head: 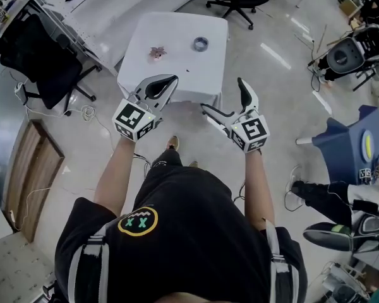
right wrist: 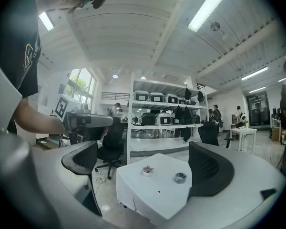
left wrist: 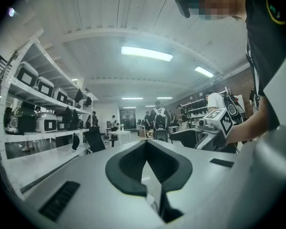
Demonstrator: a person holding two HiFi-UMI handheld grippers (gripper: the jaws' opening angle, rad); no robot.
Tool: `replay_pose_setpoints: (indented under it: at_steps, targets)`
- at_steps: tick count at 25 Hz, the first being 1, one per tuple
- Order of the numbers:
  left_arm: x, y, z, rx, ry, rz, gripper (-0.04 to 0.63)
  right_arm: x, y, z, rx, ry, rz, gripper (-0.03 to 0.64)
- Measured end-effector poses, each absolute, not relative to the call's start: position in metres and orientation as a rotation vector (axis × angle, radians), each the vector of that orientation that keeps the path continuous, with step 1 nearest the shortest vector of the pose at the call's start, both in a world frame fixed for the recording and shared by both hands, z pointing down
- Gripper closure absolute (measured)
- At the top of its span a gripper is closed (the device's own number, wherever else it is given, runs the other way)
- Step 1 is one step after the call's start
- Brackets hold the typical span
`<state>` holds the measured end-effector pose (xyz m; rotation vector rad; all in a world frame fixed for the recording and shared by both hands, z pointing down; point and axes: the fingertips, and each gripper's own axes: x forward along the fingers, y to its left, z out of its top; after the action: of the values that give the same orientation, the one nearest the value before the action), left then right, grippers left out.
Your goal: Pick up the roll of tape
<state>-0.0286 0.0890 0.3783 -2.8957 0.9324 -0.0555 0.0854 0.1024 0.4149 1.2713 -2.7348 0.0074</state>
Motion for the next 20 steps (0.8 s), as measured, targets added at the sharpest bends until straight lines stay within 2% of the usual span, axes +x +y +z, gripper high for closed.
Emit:
replay_pose_setpoints:
  at_steps: [9,20]
  targets:
    - [-0.023,0.071,0.383,-2.893,0.921,-0.072,0.580,0.087,0.082,0.421,1.275,-2.744,0.014,0.018]
    - [-0.020,-0.010,0.399,-2.923,0.907,-0.066,0.580,0.086,0.002,0.433,1.279,-2.717,0.033,0.018]
